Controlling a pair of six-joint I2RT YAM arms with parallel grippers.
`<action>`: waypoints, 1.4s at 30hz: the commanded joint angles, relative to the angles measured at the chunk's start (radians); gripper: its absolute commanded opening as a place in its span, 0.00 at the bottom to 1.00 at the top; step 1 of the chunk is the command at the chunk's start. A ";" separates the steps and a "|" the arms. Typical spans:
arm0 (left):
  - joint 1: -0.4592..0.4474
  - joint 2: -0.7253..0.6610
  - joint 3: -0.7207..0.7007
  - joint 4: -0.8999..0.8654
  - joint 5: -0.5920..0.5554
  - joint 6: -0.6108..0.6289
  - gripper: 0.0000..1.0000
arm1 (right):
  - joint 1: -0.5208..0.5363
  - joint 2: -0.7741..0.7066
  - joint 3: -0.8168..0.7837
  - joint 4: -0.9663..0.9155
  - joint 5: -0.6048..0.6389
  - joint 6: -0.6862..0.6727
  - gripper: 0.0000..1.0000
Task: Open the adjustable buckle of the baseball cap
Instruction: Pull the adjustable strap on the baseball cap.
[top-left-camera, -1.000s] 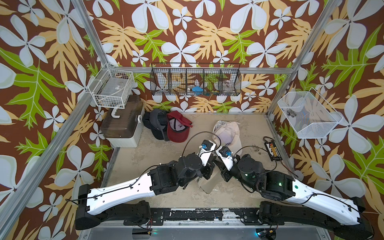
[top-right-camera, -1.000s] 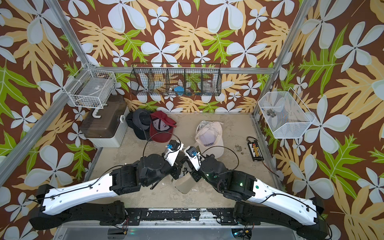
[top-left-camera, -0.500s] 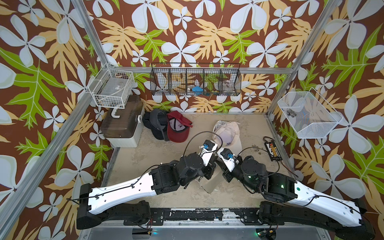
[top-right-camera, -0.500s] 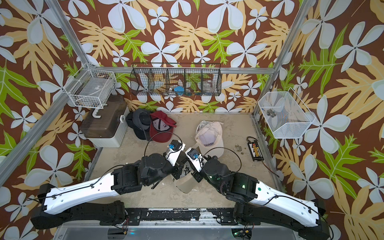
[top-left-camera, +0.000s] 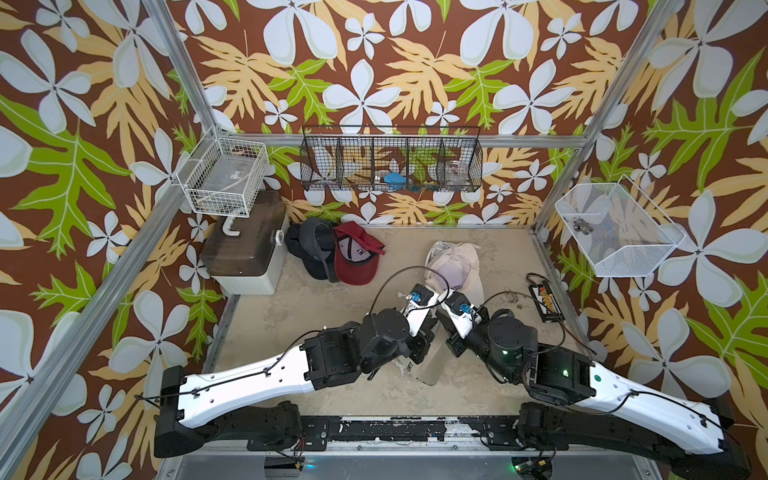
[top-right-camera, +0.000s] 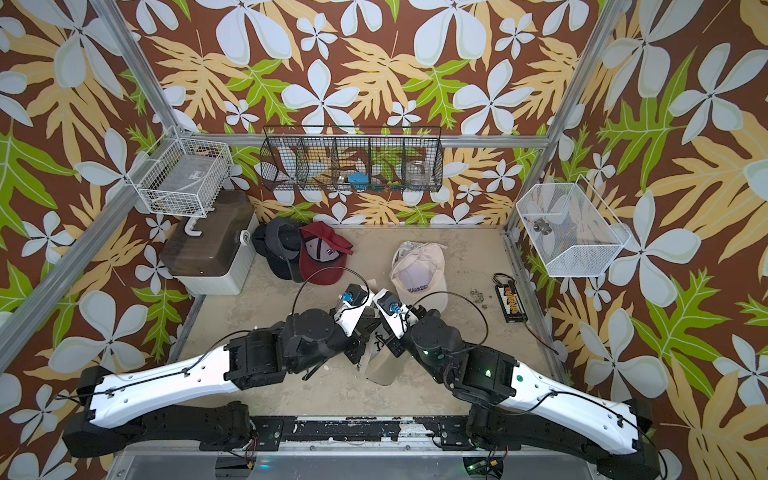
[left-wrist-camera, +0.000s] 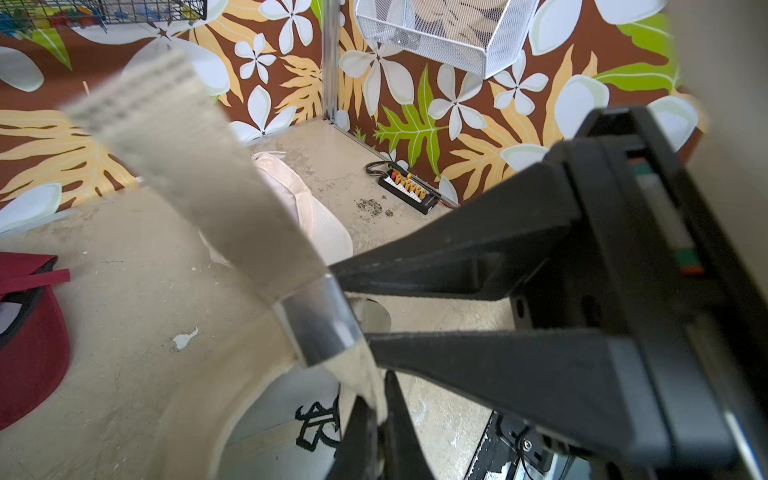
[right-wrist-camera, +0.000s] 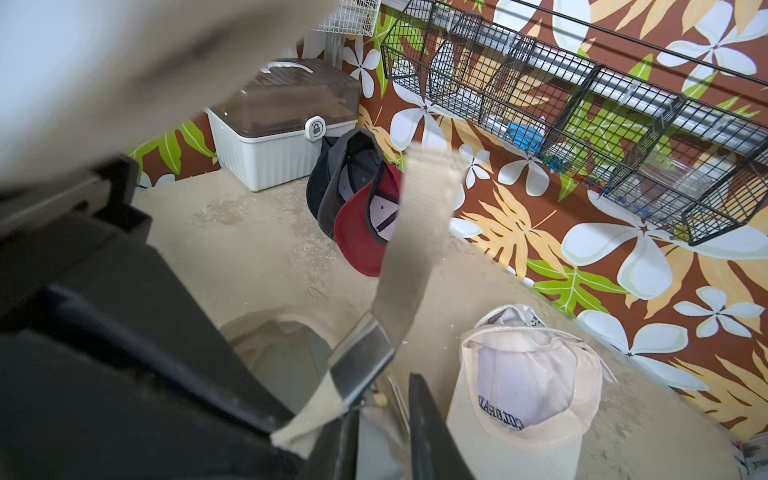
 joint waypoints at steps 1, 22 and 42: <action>-0.003 0.001 0.009 0.009 0.008 0.002 0.06 | 0.002 0.008 0.001 0.048 -0.048 -0.007 0.24; -0.007 -0.001 0.002 0.008 0.009 -0.002 0.06 | 0.001 -0.004 -0.031 0.072 -0.010 -0.051 0.07; -0.013 -0.019 -0.029 0.008 0.004 -0.012 0.06 | -0.075 -0.024 -0.006 0.070 -0.027 -0.036 0.06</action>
